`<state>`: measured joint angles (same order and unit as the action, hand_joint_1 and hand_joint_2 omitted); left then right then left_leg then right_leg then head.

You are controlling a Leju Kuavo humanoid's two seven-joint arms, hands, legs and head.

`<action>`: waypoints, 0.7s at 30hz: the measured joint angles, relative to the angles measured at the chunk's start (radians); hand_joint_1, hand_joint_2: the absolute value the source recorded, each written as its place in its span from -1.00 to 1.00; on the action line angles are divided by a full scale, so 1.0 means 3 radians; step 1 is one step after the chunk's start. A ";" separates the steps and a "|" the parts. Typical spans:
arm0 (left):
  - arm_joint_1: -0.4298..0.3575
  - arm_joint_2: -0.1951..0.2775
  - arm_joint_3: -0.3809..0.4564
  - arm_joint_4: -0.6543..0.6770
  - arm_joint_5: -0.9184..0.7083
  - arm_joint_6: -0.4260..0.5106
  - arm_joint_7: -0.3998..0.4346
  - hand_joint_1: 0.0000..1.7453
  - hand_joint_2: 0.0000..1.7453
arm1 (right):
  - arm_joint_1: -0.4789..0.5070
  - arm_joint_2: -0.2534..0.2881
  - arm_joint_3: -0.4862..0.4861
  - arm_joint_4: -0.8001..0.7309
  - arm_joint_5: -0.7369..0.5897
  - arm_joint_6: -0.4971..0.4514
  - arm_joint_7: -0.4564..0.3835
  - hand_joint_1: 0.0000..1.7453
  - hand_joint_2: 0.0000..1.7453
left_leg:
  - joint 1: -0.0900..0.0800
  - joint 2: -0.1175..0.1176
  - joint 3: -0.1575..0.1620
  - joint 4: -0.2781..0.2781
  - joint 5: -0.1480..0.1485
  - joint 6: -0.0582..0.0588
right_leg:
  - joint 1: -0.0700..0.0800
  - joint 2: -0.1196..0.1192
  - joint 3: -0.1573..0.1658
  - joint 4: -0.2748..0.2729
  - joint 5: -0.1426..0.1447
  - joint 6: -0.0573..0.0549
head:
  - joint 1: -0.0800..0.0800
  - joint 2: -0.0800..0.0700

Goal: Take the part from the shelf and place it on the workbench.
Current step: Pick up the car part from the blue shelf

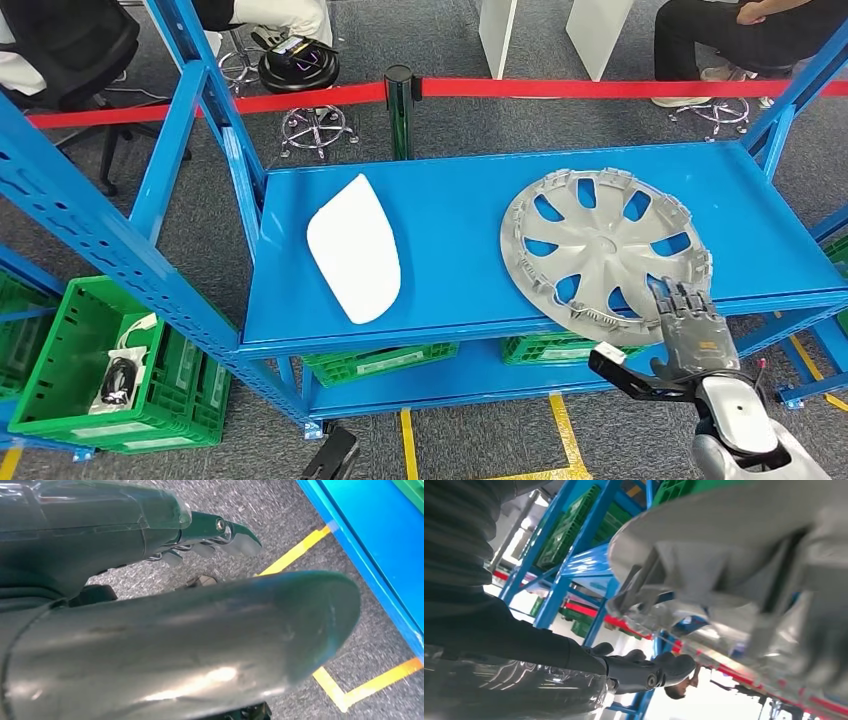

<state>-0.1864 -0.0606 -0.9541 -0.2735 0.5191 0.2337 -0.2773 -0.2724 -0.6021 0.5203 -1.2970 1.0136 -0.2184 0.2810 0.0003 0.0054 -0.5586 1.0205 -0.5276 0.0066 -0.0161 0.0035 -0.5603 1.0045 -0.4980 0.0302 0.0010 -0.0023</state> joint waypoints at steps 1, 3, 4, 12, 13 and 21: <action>0.0000 -0.0003 0.0000 0.0000 -0.0001 0.0000 0.0001 -1.00 -1.00 | -0.0008 0.0013 0.0018 0.0007 0.0007 0.0006 -0.0001 -1.00 1.00 | 0.0000 0.0003 0.0000 0.0000 0.0000 0.0000 | 0.0000 0.0001 0.0000 0.0000 0.0000 0.0000 | 0.0000 0.0000; -0.0001 -0.0007 0.0000 0.0000 -0.0003 -0.0001 0.0001 -1.00 -1.00 | -0.0021 0.0037 0.0047 0.0019 0.0014 0.0011 -0.0001 -1.00 1.00 | 0.0000 0.0010 0.0001 0.0000 0.0000 0.0000 | 0.0000 0.0004 0.0000 0.0000 0.0000 0.0000 | 0.0000 0.0000; -0.0001 -0.0008 0.0000 0.0000 -0.0004 -0.0001 0.0001 -1.00 -1.00 | -0.0025 0.0049 0.0059 0.0025 0.0018 0.0012 -0.0001 -1.00 1.00 | 0.0000 0.0012 0.0002 0.0000 0.0000 0.0000 | 0.0000 0.0005 0.0000 0.0000 0.0000 0.0000 | 0.0000 0.0000; -0.0001 -0.0008 0.0000 0.0000 -0.0012 0.0000 0.0010 -1.00 -1.00 | -0.0037 0.0105 0.0153 0.0070 0.0049 0.0030 -0.0001 -1.00 1.00 | 0.0000 0.0016 0.0002 0.0000 0.0000 0.0000 | 0.0000 0.0007 0.0000 0.0000 0.0000 0.0000 | 0.0000 0.0000; 0.0000 -0.0008 0.0000 0.0001 -0.0014 0.0000 0.0012 -1.00 -1.00 | -0.0037 0.0109 0.0166 0.0074 0.0057 0.0036 -0.0001 -1.00 1.00 | 0.0000 0.0016 0.0003 0.0000 0.0000 0.0000 | 0.0000 0.0007 -0.0001 0.0000 0.0000 0.0000 | 0.0000 0.0000; 0.0001 -0.0014 -0.0001 0.0001 -0.0018 0.0011 0.0015 -1.00 -1.00 | -0.0054 0.0126 0.0231 0.0095 0.0101 0.0061 0.0004 -1.00 1.00 | 0.0000 0.0014 0.0004 0.0000 0.0000 0.0000 | 0.0000 0.0008 0.0000 0.0000 0.0000 0.0000 | -0.0001 0.0000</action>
<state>-0.1862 -0.0648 -0.9545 -0.2731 0.5137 0.2371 -0.2729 -0.2885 -0.5642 0.5895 -1.2684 1.0440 -0.2002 0.2823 0.0003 0.0097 -0.5574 1.0205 -0.5277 0.0067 -0.0161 0.0059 -0.5603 1.0045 -0.4980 0.0302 0.0008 -0.0023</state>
